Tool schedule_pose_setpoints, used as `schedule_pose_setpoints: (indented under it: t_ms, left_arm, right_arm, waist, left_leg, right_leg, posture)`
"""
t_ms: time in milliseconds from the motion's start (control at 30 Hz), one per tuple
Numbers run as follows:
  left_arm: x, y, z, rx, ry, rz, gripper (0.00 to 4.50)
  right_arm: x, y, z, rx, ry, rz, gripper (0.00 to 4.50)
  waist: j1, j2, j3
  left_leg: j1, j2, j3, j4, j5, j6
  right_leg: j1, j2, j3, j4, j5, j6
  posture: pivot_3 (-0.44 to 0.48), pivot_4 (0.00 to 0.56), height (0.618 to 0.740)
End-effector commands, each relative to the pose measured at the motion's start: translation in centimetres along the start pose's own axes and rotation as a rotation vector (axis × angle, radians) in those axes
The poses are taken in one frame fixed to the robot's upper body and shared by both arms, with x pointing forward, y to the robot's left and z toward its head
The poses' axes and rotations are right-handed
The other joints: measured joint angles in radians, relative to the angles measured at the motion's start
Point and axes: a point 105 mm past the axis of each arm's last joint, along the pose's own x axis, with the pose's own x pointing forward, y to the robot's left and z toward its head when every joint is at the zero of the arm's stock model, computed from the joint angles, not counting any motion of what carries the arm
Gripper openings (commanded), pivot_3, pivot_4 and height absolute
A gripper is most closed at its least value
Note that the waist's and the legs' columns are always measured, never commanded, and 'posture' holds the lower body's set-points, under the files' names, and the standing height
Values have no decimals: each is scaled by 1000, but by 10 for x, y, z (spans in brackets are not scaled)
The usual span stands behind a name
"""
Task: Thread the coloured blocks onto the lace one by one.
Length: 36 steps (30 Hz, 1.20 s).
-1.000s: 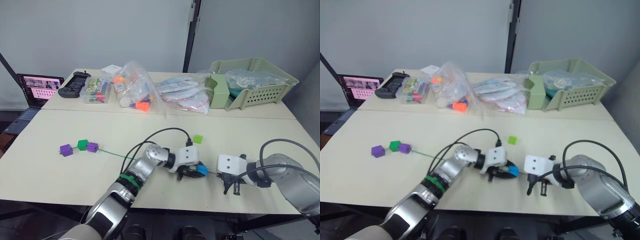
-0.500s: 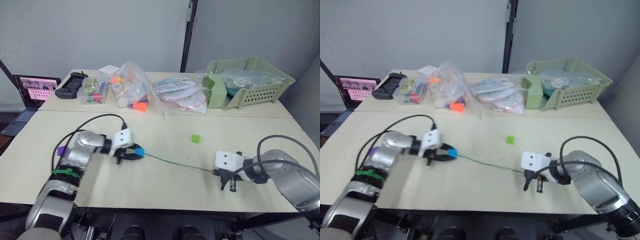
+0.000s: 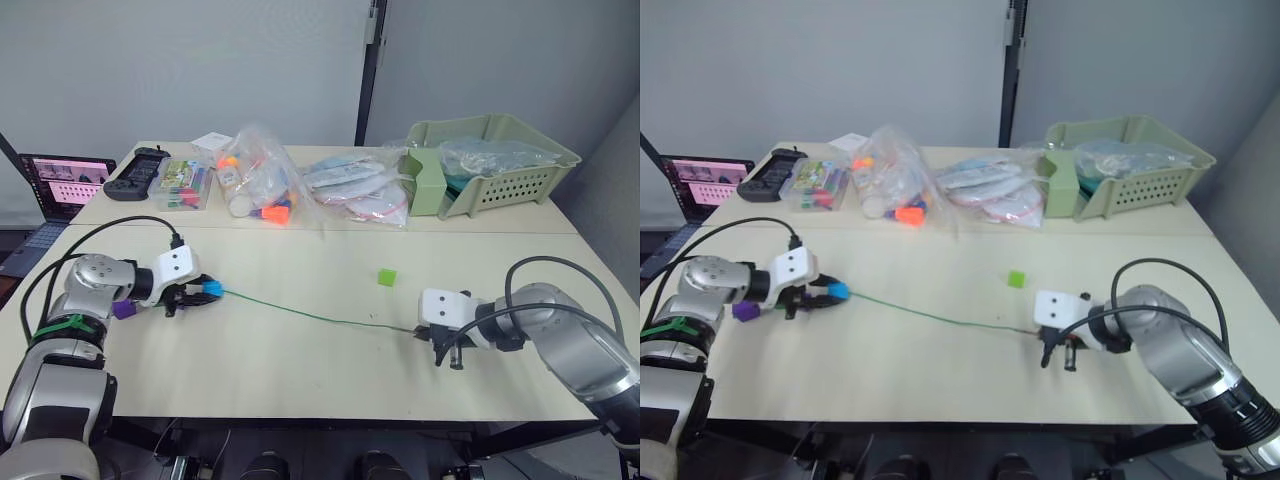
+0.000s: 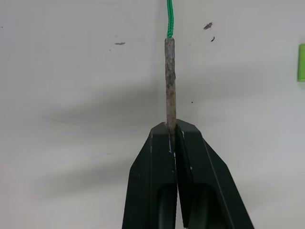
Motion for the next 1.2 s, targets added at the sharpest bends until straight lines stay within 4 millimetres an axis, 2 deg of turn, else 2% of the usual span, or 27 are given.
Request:
schedule_pose_setpoints:
  t_ms: [33, 100, 133, 200, 333, 433, 567, 700, 800, 933, 1033, 1133, 1200]
  left_arm:
    - [-21, -6, -27, -99, 92, -22, 1378]
    - [-31, -5, -27, -124, 86, -23, 2389]
    - [-34, -4, -27, -131, 85, -23, 2556]
    - [-41, -3, -27, -141, 83, -22, 3296]
    - [-48, -2, -24, -158, 56, -26, 4443]
    - [-48, 4, -9, -171, -30, -20, 4443]
    - [-44, 9, 9, -154, -102, -30, 4443]
    - [-29, 13, 50, -49, -214, -82, 4443]
    - [-16, 4, 77, 15, -281, -154, 4443]
    - [18, -34, 111, 94, -370, -301, 4443]
    - [44, -64, 133, 112, -470, -342, 4443]
    - [65, -93, 146, 99, -541, -383, 4443]
    - [74, -103, 149, 79, -561, -393, 4443]
  right_arm:
    - [-3, -7, 7, -43, -17, -12, 0]
    - [-1, -8, 9, -51, -23, -7, 0]
    - [0, -9, 9, -55, -26, -5, 0]
    - [2, -10, 11, -59, -32, -2, 0]
    - [4, -11, 12, -64, -39, 4, 0]
    - [5, -11, 13, -64, -43, 8, 0]
    - [5, -11, 13, -64, -46, 9, 0]
    - [7, -12, 15, -61, -55, 11, 0]
    - [8, -12, 21, -68, -69, 19, 0]
    - [11, -11, 36, -86, -100, 53, 0]
    - [14, -7, 51, -73, -135, 98, 0]
    - [14, -4, 65, -75, -167, 126, 0]
    - [13, -2, 71, -79, -176, 137, 0]
  waist:
    - [-5, 0, 0]
    - [-10, 0, 0]
    - [-12, 0, 0]
    - [-11, -1, 0]
    - [-5, -1, 0]
    - [4, -2, 0]
    - [15, -2, 1]
    - [22, -3, 1]
    - [17, -3, 1]
    - [11, -3, 1]
    - [8, -3, 1]
    - [8, -3, 1]
    - [12, -3, 1]
  left_leg:
    - [0, 0, 0, 0, 0, 0]
    - [0, 0, 0, 0, 0, 0]
    - [0, 0, 0, 0, 0, 0]
    - [-1, 0, 0, -1, 0, 0]
    - [-7, -1, 0, 0, 0, 0]
    - [-14, -2, 0, 4, 0, 0]
    - [-14, -2, -1, 4, 0, 0]
    - [-14, -3, -1, 5, 0, 0]
    - [-15, -2, -1, 6, 0, 0]
    - [-14, -2, -2, 5, 0, 0]
    - [-13, -2, -2, 4, 0, 0]
    - [-14, -2, -3, 5, 0, 0]
    - [-14, -2, -3, 5, 0, 0]
  right_leg:
    - [0, 0, 0, 0, 0, 0]
    - [0, 0, 0, 0, 0, 0]
    - [0, 0, 0, 0, 0, 0]
    - [-2, 0, 0, 0, 0, 0]
    - [-7, -1, 0, 1, 0, 0]
    - [-17, -2, 0, 10, 1, 0]
    - [-17, -2, 0, 12, 1, 0]
    - [-16, -2, 0, 12, 1, 0]
    - [-17, -2, 0, 12, 1, 0]
    - [-17, -2, 0, 14, 1, -1]
    - [-17, -2, 0, 14, 1, -1]
    - [-18, -1, 1, 14, 2, -2]
    - [-17, -1, 0, 14, 2, -2]
  posture:
    - [0, 150, 737]
    - [0, 150, 737]
    - [0, 150, 737]
    - [0, 150, 737]
    - [0, 150, 737]
    - [0, 150, 737]
    - [0, 150, 737]
    - [0, 150, 737]
    - [0, 150, 737]
    - [0, 150, 737]
    - [0, 150, 737]
    - [0, 150, 737]
    - [0, 150, 737]
